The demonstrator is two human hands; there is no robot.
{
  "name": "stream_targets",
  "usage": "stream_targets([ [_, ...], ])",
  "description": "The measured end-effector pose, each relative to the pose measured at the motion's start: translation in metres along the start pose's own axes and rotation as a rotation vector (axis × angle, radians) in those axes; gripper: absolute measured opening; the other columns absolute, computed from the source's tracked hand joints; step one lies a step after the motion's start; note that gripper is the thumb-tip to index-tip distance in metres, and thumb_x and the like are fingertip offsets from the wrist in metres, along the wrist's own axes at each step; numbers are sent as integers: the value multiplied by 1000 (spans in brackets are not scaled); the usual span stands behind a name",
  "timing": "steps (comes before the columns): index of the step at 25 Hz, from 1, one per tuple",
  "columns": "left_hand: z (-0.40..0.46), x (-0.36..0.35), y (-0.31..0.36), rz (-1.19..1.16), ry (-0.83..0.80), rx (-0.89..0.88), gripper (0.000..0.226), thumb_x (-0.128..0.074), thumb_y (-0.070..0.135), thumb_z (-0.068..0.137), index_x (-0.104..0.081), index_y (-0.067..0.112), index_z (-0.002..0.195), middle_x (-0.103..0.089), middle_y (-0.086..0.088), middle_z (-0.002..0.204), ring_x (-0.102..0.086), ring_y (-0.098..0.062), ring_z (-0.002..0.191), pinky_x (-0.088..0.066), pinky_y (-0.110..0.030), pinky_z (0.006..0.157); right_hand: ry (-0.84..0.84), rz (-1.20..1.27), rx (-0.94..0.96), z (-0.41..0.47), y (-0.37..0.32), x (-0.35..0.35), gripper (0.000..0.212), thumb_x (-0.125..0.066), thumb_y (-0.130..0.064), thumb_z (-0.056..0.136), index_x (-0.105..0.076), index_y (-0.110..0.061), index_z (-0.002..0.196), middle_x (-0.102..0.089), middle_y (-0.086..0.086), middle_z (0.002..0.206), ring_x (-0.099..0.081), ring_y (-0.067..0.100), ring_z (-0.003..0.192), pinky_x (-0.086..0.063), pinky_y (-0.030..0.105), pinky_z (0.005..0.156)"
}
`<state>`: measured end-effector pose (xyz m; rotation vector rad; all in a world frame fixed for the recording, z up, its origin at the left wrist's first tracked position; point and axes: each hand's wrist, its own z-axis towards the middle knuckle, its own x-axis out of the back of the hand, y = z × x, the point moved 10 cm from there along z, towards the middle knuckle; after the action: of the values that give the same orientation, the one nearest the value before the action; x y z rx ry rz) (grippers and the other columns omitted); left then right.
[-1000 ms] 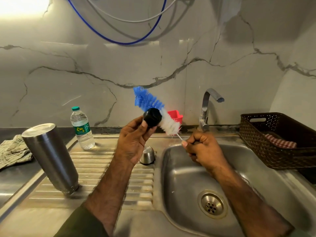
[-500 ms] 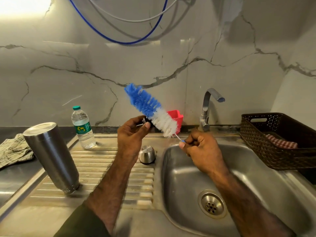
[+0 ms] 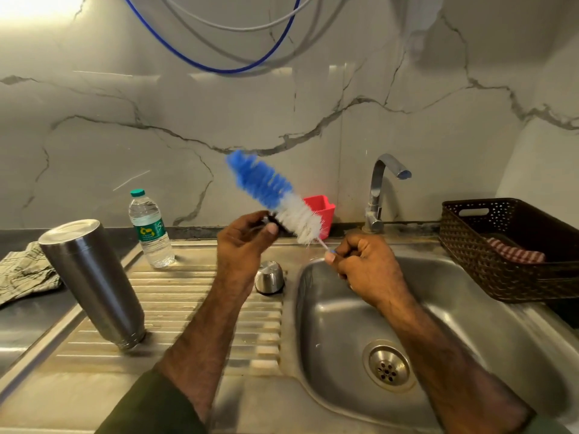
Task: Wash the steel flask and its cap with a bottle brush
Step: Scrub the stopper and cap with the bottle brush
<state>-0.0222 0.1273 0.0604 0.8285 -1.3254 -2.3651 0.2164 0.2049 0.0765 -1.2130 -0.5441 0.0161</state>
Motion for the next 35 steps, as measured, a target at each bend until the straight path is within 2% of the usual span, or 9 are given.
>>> stream_targets([
  [3,-4,-24,-4,56,-94,-28,41,-87,3,80,-75,1,119,-79,-20,110,-75,-34,104,-61,-49,100,87,99,-22,6,2,8,25,-77,-16,92,-64,-8,72,-60,0,53,-48,8,41,-43,25,46],
  [7,8,20,-4,-83,108,14,50,-83,9,83,-68,-6,127,-73,-31,121,-70,-50,118,-60,-51,101,-117,165,-98,-1,14,-5,25,-77,-7,91,-61,1,74,-56,11,56,-42,11,37,-34,21,39],
  [12,-3,-15,-2,141,-70,-45,43,-90,11,77,-76,7,118,-79,-20,111,-76,-39,107,-60,-48,98,24,71,-23,5,2,1,26,-78,-14,91,-64,-9,70,-60,-1,52,-49,7,42,-42,24,48],
  [14,1,-5,3,85,6,-54,38,-89,9,80,-76,8,116,-79,-18,110,-77,-33,102,-61,-43,94,-18,96,-55,5,7,1,26,-77,-12,92,-62,-5,72,-59,3,53,-47,10,40,-40,24,44],
  [17,6,18,1,-49,89,-6,38,-88,12,81,-75,6,116,-77,-25,115,-75,-42,110,-63,-40,91,-109,96,-95,0,15,-2,25,-76,-9,92,-60,4,78,-57,9,55,-43,12,39,-35,22,39],
  [22,-7,-29,-11,-82,-208,66,40,-75,3,93,-66,-8,131,-74,-28,123,-71,-46,119,-60,-45,100,-52,279,-113,2,14,-3,29,-73,-10,94,-62,-11,68,-56,10,58,-40,16,41,-33,25,42],
  [26,5,-1,-9,-355,-13,162,48,-66,6,91,-60,-13,134,-77,-20,118,-77,-33,110,-64,-35,90,-182,281,-179,-3,22,-8,20,-71,-5,94,-63,1,77,-57,15,62,-38,16,39,-29,21,39],
  [31,-8,-26,-19,-351,-166,265,41,-63,6,92,-62,-10,130,-76,-21,122,-76,-35,109,-64,-33,88,-182,418,-212,-5,21,-14,16,-65,-4,98,-61,7,87,-55,16,65,-36,17,40,-24,22,39],
  [35,2,-2,-20,-366,-2,230,36,-68,6,92,-65,-11,124,-78,-21,113,-79,-32,101,-65,-32,84,-219,362,-225,-9,24,-16,21,-67,-5,97,-57,10,87,-57,15,65,-37,16,40,-25,24,40],
])
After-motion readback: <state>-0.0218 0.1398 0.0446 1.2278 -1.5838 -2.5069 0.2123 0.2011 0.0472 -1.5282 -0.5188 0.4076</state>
